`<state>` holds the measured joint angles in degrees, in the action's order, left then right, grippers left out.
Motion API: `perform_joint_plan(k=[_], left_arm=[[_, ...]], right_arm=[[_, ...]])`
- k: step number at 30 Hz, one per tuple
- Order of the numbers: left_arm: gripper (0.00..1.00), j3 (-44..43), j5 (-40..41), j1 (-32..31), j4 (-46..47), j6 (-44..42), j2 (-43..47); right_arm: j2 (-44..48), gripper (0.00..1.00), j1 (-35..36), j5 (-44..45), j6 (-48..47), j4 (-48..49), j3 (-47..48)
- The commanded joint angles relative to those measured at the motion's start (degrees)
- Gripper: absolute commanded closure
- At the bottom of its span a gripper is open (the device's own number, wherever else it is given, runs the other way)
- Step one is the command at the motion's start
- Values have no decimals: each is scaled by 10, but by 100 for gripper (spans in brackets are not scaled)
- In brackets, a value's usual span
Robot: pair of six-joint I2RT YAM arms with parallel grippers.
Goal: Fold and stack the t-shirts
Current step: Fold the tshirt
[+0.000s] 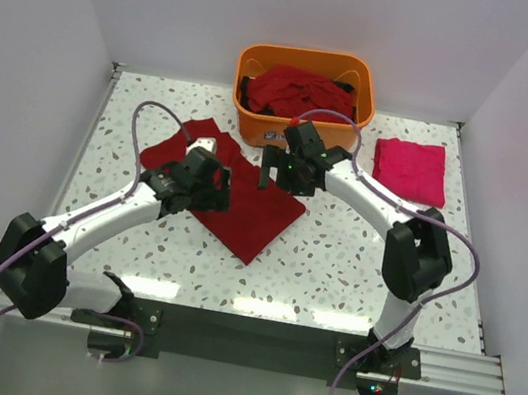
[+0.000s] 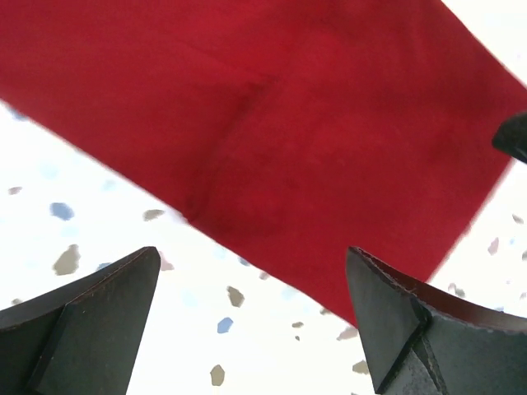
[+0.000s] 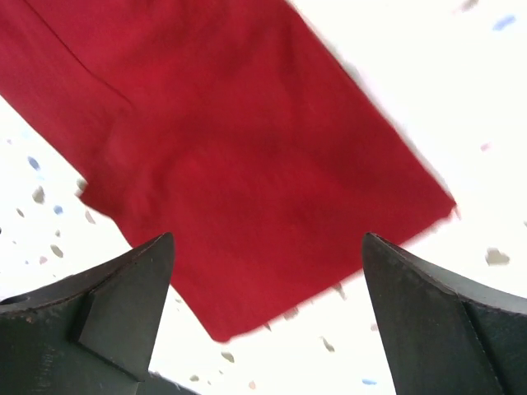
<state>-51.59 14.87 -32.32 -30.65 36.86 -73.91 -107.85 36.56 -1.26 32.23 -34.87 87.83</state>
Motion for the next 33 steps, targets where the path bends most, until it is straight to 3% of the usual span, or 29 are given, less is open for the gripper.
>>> perform_joint_plan(k=[1,4,9,14,21,24,26,27,29,30,33], left_arm=[[0,9,-52,-68,59,-38,5],[0,10,-91,-123,101,-61,-18],[6,7,-143,-163,138,-74,-96],[22,-25,-141,-216,129,-91,-173],[41,-38,-107,-223,104,-101,-226],[53,-38,-100,-223,98,-102,-234],[70,-34,-95,-223,97,-101,-236],[84,-34,-95,-224,98,-103,-237],[100,-34,-100,-226,98,-102,-238],[100,-35,-105,-227,101,-102,-237],[100,-47,-123,-249,109,-97,-229]], right_arm=[[70,1,-21,-2,26,18,-76],[113,1,-58,-17,38,42,-150],[132,5,-99,-45,41,73,-223],[104,15,-101,-73,47,98,-231],[42,33,-100,-99,65,139,-218],[29,36,-99,-107,77,154,-229],[20,41,-101,-104,79,158,-233],[19,43,-100,-104,79,159,-233],[17,63,-101,-102,83,166,-237],[19,80,-101,-93,86,168,-239],[34,100,-100,-59,81,141,-233]])
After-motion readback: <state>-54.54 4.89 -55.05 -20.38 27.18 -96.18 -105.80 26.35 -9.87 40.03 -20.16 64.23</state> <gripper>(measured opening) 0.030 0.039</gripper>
